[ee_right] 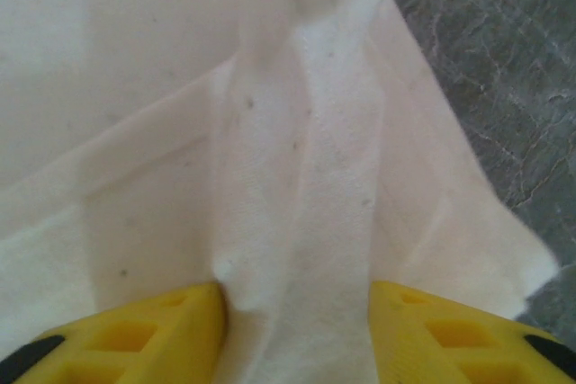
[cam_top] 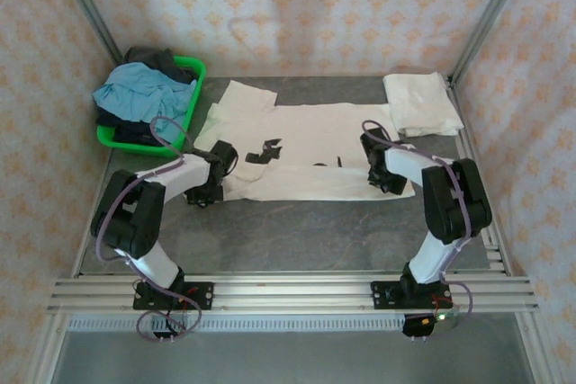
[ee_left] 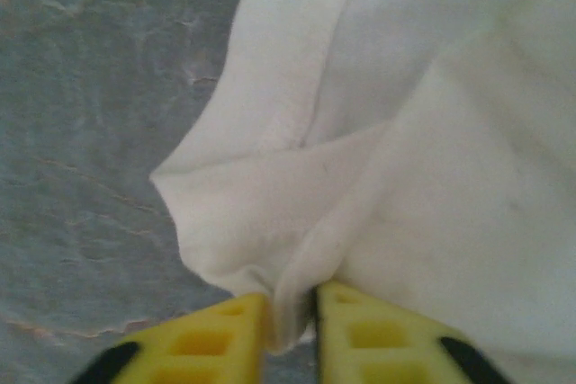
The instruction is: Fold and stack the t-shirts
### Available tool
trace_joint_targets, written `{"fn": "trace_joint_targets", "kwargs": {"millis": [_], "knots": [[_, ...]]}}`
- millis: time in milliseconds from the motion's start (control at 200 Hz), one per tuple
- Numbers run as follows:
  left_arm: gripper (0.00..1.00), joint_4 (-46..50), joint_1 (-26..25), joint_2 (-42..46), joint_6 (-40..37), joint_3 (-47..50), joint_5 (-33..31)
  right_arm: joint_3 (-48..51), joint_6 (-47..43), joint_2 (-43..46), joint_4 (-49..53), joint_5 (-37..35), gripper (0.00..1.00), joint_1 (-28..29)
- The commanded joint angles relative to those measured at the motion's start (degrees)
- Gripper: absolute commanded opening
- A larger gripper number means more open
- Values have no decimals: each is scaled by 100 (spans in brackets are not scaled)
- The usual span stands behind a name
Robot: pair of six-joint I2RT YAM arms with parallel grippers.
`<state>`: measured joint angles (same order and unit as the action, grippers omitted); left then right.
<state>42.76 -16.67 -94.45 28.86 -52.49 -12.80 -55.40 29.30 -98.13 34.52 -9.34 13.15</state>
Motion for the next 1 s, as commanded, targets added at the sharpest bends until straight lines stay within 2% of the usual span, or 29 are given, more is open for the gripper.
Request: {"fn": "trace_joint_targets", "kwargs": {"millis": [0, 45, 345, 515, 651, 721, 766, 856, 996], "knots": [[6, -416, 236, 131, 74, 185, 322, 552, 495, 324, -214, 456, 44, -212], [0, -508, 360, 219, 90, 299, 425, 678, 564, 466, -222, 381, 43, -265], [0, -1060, 1203, 1060, 455, 1270, 1034, 958, 511, 563, -179, 403, 42, -630], [0, -1006, 1531, 1744, 568, 1603, 1042, 977, 518, 869, -89, 433, 45, -634], [16, -858, 1588, 2101, 560, 1646, 1113, 843, 410, 1201, 166, 215, 47, -629], [31, -805, 1588, 2246, 523, 1591, 1198, 768, 378, 1343, 285, 100, 47, -634], [32, -723, 1586, 2351, 477, 1508, 1241, 758, 335, 1450, 267, 131, 47, -605], [41, -619, 1531, 2612, 395, 1321, 1283, 776, 309, 1557, 148, 268, 47, -540], [45, -425, 1185, 2818, 322, 963, 1197, 735, 319, 1250, 248, 194, 48, -546]]}}
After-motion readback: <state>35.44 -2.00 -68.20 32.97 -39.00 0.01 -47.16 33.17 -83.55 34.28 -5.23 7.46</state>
